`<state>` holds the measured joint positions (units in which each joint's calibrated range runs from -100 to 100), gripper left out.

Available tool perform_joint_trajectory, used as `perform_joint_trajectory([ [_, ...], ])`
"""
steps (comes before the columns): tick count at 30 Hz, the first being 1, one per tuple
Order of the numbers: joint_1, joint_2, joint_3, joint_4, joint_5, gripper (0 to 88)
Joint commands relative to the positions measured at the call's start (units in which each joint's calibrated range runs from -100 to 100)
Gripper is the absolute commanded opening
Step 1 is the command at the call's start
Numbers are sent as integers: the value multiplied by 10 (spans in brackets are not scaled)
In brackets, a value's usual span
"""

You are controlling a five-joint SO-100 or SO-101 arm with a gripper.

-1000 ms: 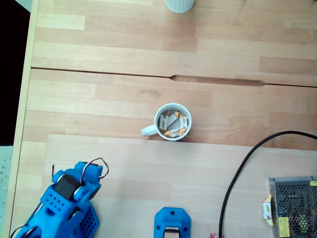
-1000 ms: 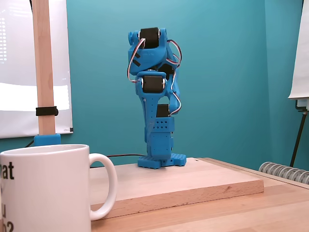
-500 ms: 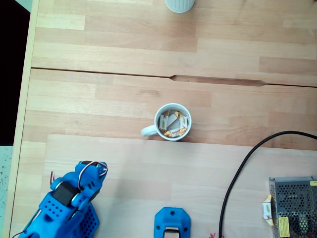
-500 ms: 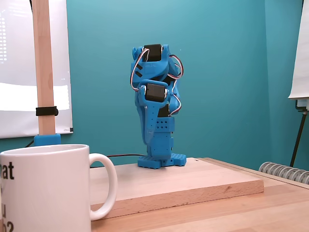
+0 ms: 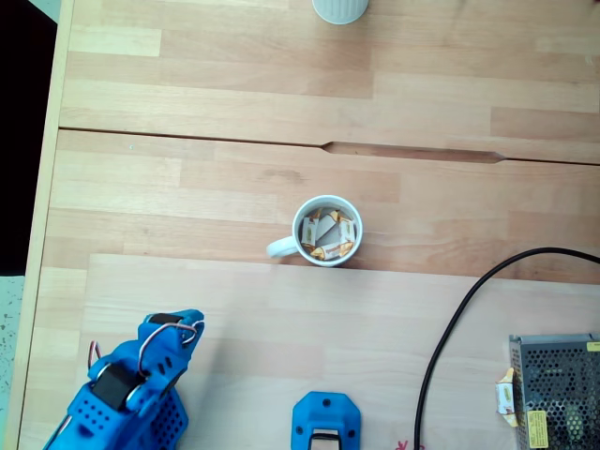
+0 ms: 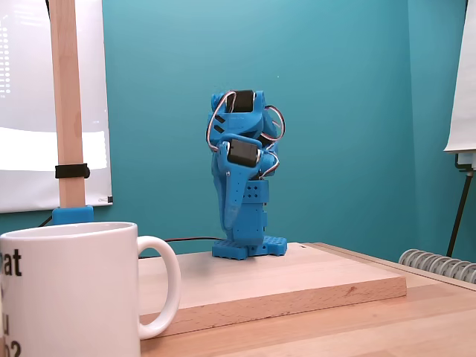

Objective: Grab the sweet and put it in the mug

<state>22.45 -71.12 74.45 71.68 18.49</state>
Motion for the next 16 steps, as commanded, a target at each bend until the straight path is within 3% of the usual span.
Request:
perform_joint_trajectory([
  [1,-3,-50,10,-9,2,29],
  [16,-3,-64,15,-6,2,36],
])
